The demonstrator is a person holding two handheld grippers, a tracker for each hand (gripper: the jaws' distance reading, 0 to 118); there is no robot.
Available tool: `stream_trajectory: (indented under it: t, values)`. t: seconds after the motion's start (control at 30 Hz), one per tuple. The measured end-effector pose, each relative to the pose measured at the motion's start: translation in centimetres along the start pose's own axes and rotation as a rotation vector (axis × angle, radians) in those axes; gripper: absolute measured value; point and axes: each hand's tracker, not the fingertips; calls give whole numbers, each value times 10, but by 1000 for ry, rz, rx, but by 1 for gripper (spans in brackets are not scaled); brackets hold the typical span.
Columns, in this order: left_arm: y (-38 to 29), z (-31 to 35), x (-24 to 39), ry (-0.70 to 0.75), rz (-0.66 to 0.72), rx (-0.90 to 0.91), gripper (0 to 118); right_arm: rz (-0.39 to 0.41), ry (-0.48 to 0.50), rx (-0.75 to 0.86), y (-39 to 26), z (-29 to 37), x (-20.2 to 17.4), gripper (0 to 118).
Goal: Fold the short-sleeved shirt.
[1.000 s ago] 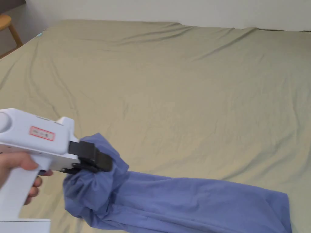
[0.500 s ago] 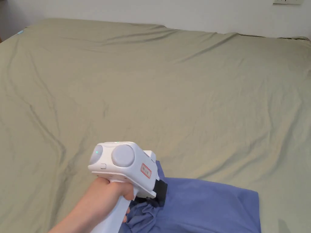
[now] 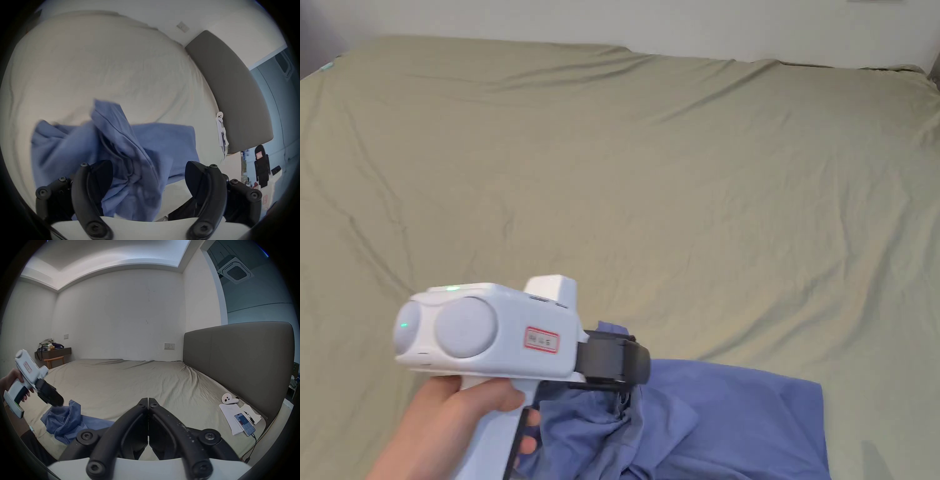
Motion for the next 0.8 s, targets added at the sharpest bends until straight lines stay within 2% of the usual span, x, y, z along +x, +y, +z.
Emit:
stream_trajectory:
  t: [0.07, 0.1, 0.17, 0.2, 0.33, 0.4, 0.47, 0.6, 0.8]
  values:
    - [-10, 23, -2, 72, -36, 114, 86, -3, 3, 3, 0, -1, -2, 3]
    - [-15, 30, -4, 119, -44, 164, 75, -5, 6, 4, 0, -2, -3, 3]
    - [-35, 41, -6, 174, -78, 323, 5, -5, 15, 1, -1, -2, -7, 3]
    - [-43, 42, -7, 184, -92, 372, 0, -4, 20, 0, -2, -3, -8, 3]
    - [-76, 40, -15, 220, -179, 498, 0, 3, 39, -9, -3, -2, -14, 3]
    - [-91, 32, -17, 255, -255, 498, 0, 3, 45, -9, -3, -1, -14, 3]
    - [-100, 14, -20, 299, -270, 428, 0, 2, 45, -5, -2, 1, -14, 3]
    - [-115, -27, -28, 245, -198, 328, 0, -11, 39, -4, -3, 3, -12, 3]
    - [-116, -68, 15, 116, -194, 237, 0, -20, 26, -15, -5, 7, -6, 3]
